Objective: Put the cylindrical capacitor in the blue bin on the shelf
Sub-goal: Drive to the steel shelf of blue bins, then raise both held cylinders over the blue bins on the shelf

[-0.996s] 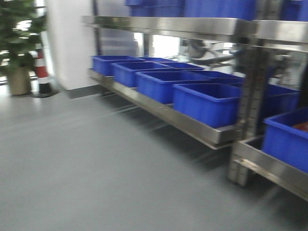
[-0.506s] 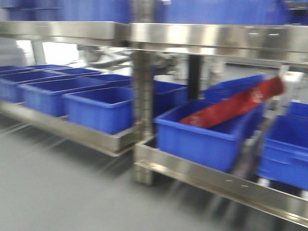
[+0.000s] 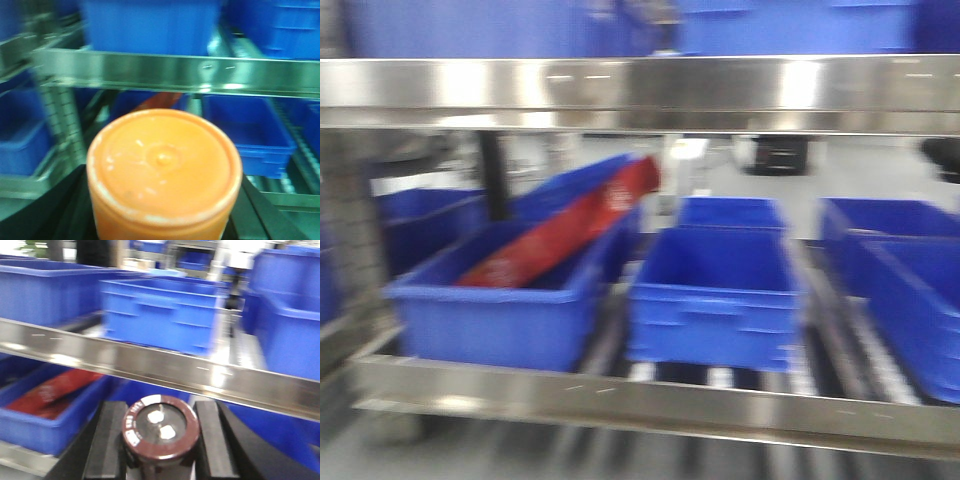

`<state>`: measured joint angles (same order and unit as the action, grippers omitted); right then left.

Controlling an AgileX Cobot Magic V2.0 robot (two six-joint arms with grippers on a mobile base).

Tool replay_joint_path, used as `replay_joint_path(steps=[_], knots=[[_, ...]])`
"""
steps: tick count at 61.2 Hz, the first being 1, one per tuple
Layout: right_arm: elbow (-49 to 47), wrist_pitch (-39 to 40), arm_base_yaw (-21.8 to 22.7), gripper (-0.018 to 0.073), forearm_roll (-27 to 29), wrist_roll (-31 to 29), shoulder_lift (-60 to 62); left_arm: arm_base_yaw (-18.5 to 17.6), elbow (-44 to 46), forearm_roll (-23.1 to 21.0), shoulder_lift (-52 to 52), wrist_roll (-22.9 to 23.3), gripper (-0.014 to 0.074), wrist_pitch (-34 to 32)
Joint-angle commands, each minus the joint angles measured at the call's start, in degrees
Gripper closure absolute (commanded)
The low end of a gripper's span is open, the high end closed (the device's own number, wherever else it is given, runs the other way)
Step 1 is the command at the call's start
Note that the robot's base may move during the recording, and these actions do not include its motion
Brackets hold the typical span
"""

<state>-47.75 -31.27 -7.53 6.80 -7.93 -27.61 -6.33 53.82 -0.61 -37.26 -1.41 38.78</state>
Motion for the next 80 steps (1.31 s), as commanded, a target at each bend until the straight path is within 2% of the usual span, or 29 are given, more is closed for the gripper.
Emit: replay_joint_path(steps=[1,80], knots=[[-0.18,1.29,-0.12,0.0722,-0.51,-0.23,0.17,-0.24,0.11,-0.11,0.26,-0.04,0.0707,-1.20],[-0.18,1.29,-0.12,0.0722,-0.51,-0.23,0.17,-0.24,0.11,-0.11,0.26,-0.04,0.0707,-1.20]])
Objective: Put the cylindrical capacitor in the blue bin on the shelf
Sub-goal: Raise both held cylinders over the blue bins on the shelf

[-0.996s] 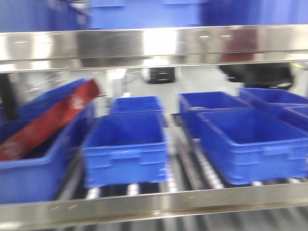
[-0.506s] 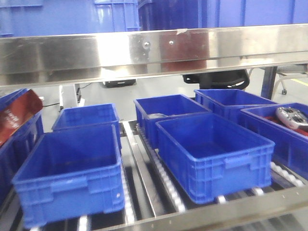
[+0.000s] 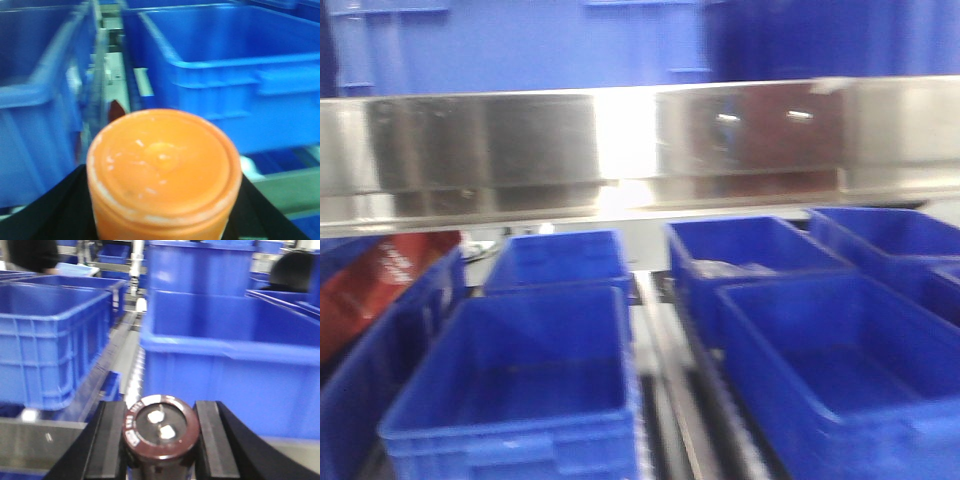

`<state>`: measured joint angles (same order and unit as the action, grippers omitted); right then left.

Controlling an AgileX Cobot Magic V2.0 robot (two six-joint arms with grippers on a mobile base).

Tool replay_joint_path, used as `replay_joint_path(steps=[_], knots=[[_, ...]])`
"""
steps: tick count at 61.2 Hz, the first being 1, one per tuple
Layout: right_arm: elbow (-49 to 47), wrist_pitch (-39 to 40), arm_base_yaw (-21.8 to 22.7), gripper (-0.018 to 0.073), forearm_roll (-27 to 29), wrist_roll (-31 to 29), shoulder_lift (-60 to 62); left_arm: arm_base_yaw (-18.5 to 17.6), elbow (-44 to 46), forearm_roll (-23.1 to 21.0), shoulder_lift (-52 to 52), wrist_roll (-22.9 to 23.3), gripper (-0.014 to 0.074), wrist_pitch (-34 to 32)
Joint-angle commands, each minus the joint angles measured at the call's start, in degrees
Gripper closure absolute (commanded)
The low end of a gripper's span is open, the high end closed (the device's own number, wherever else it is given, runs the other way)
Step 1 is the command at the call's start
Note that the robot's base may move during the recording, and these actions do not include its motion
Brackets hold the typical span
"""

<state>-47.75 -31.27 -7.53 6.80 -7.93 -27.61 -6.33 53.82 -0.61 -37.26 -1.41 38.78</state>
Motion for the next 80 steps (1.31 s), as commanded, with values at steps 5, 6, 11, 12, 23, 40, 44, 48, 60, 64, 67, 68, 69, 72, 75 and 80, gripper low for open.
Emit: replay_joint_path(steps=[5,6,11,12,23,40,44,48,60,64,67,68,69,72,75,80], knots=[[-0.18,1.29,-0.12,0.0722,-0.51,-0.23,0.17,-0.24,0.11,-0.11,0.26,-0.04,0.0707,-1.20],[-0.18,1.29,-0.12,0.0722,-0.51,-0.23,0.17,-0.24,0.11,-0.11,0.26,-0.04,0.0707,-1.20],[-0.18,1.29,-0.12,0.0722,-0.51,-0.23,0.17,-0.24,0.11,-0.11,0.26,-0.04,0.0707,-1.20],[-0.18,1.29,-0.12,0.0722,-0.51,-0.23,0.17,-0.24,0.11,-0.11,0.26,-0.04,0.0707,-1.20],[-0.18,1.29,-0.12,0.0722,-0.51,-0.23,0.17,-0.24,0.11,-0.11,0.26,-0.04,0.0707,-1.20],[-0.18,1.29,-0.12,0.0722,-0.51,-0.23,0.17,-0.24,0.11,-0.11,0.26,-0.04,0.0707,-1.20],[-0.18,1.29,-0.12,0.0722,-0.51,-0.23,0.17,-0.24,0.11,-0.11,0.26,-0.04,0.0707,-1.20],[-0.18,1.29,-0.12,0.0722,-0.51,-0.23,0.17,-0.24,0.11,-0.11,0.26,-0.04,0.0707,-1.20],[-0.18,1.29,-0.12,0.0722,-0.51,-0.23,0.17,-0.24,0.11,-0.11,0.26,-0.04,0.0707,-1.20],[-0.18,1.29,-0.12,0.0722,-0.51,-0.23,0.17,-0.24,0.11,-0.11,0.26,-0.04,0.0707,-1.20],[-0.18,1.29,-0.12,0.0722,-0.51,-0.23,0.17,-0.24,0.11,-0.11,0.26,-0.04,0.0707,-1.20],[-0.18,1.29,-0.12,0.0722,-0.51,-0.23,0.17,-0.24,0.11,-0.11,0.26,-0.04,0.0707,-1.20],[-0.18,1.29,-0.12,0.0722,-0.51,-0.23,0.17,-0.24,0.11,-0.11,0.26,-0.04,0.0707,-1.20],[-0.18,1.29,-0.12,0.0722,-0.51,-0.23,0.17,-0.24,0.11,-0.11,0.26,-0.04,0.0707,-1.20],[-0.18,1.29,-0.12,0.0722,-0.51,-0.23,0.17,-0.24,0.11,-0.11,0.26,-0.04,0.0707,-1.20],[-0.18,1.29,-0.12,0.0722,-0.51,-0.23,0.17,-0.24,0.11,-0.11,0.26,-0.04,0.0707,-1.20]])
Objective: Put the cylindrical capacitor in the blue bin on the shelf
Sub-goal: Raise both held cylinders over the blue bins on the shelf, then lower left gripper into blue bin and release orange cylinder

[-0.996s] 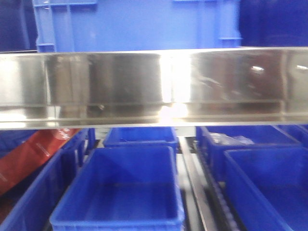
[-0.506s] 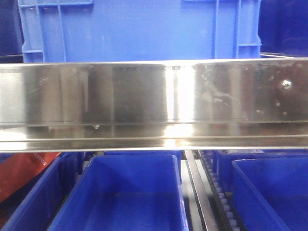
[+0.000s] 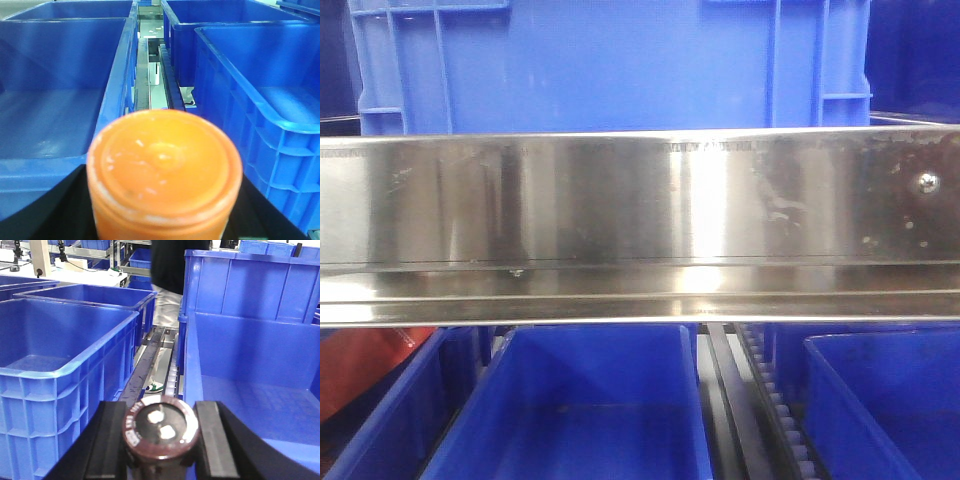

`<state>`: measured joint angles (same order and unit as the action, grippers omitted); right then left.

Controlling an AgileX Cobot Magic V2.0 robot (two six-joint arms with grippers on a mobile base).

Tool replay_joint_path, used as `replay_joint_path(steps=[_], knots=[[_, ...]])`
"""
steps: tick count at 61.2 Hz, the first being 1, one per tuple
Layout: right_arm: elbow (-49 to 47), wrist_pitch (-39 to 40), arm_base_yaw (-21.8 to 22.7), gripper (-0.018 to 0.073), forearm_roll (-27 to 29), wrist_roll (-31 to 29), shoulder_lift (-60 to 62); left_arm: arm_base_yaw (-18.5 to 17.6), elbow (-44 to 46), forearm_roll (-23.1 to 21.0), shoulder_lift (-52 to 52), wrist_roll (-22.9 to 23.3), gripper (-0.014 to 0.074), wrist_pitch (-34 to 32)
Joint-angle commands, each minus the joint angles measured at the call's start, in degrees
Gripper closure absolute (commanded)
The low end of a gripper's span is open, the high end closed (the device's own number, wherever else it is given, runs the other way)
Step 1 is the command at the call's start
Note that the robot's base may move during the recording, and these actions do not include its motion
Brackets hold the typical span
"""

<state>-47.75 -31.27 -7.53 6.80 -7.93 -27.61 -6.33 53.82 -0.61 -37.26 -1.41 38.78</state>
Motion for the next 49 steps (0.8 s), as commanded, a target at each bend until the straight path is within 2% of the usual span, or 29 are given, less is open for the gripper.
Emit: replay_joint_path(steps=[1,17,39,49], knots=[[-0.18,1.29,-0.12,0.0722,-0.51,-0.23,0.17,-0.24,0.11,-0.11,0.26,-0.04,0.0707,-1.20],[-0.18,1.29,-0.12,0.0722,-0.51,-0.23,0.17,-0.24,0.11,-0.11,0.26,-0.04,0.0707,-1.20],[-0.18,1.29,-0.12,0.0722,-0.51,-0.23,0.17,-0.24,0.25,-0.36,0.26,-0.04,0.0707,-5.69],[-0.18,1.96,-0.12,0.0722,-0.51,-0.23,0.17,-0.37,7.70,-0.51,-3.46,-0.04,0.0707,-4.45]])
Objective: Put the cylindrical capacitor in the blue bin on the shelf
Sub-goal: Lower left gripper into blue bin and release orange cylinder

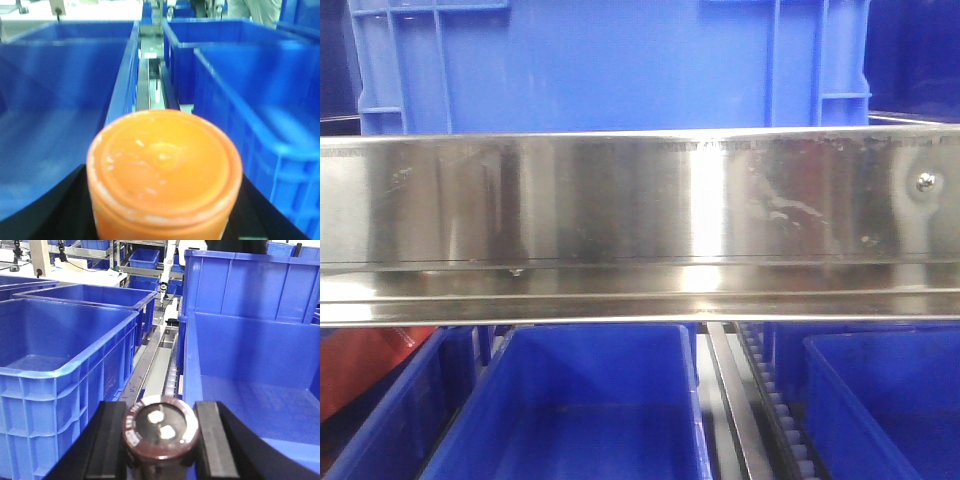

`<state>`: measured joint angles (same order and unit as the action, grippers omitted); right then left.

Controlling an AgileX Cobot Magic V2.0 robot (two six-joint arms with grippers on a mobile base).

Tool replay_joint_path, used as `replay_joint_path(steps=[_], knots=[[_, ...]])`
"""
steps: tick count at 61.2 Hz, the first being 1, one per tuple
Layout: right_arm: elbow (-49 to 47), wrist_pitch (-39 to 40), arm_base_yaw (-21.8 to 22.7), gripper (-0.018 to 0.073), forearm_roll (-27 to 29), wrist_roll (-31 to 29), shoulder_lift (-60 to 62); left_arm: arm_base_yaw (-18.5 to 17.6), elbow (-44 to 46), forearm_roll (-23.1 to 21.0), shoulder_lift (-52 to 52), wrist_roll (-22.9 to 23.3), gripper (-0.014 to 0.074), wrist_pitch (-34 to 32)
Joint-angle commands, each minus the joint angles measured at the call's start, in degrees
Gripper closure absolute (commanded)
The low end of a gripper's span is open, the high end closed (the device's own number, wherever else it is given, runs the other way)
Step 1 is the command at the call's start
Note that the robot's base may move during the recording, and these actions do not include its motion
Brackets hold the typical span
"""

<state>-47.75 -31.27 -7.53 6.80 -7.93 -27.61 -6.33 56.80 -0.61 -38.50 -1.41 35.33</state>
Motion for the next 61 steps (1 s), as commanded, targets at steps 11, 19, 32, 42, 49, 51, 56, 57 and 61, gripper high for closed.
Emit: replay_joint_path(steps=[11,19,32,42,49,51,56,57,61], knots=[[-0.18,3.26,-0.12,0.0722,-0.51,-0.23,0.17,-5.84,18.03,-4.61,-12.31,-5.07,0.0707,2.99],[-0.18,3.40,-0.12,0.0722,-0.51,-0.23,0.17,-14.45,27.30,-5.24,-23.19,-6.03,0.0707,3.36],[-0.18,3.40,-0.12,0.0722,-0.51,-0.23,0.17,-25.06,37.37,-4.67,-39.45,-6.13,0.0707,3.36],[-0.18,3.40,-0.12,0.0722,-0.51,-0.23,0.17,-27.46,43.80,-3.53,-51.45,-6.13,0.0707,3.36],[-0.18,3.40,-0.12,0.0722,-0.51,-0.23,0.17,-27.46,47.10,-3.42,-57.24,-6.13,0.0681,4.60],[-0.18,3.40,-0.12,0.0722,-0.51,-0.23,0.17,-27.46,47.74,-3.42,-58.49,-6.13,0.0647,4.99],[-0.18,3.27,-0.12,0.0722,-0.51,-0.23,0.17,-27.46,48.20,-3.42,-60.13,-6.13,0.0530,5.69],[-0.18,3.27,-0.12,0.0722,-0.51,-0.23,0.17,-27.46,48.20,-3.42,-60.42,-6.13,0.0487,5.87],[-0.18,3.27,-0.12,0.0722,-0.51,-0.23,0.17,-27.57,48.20,-3.63,-60.66,-6.13,0.0362,5.87]])
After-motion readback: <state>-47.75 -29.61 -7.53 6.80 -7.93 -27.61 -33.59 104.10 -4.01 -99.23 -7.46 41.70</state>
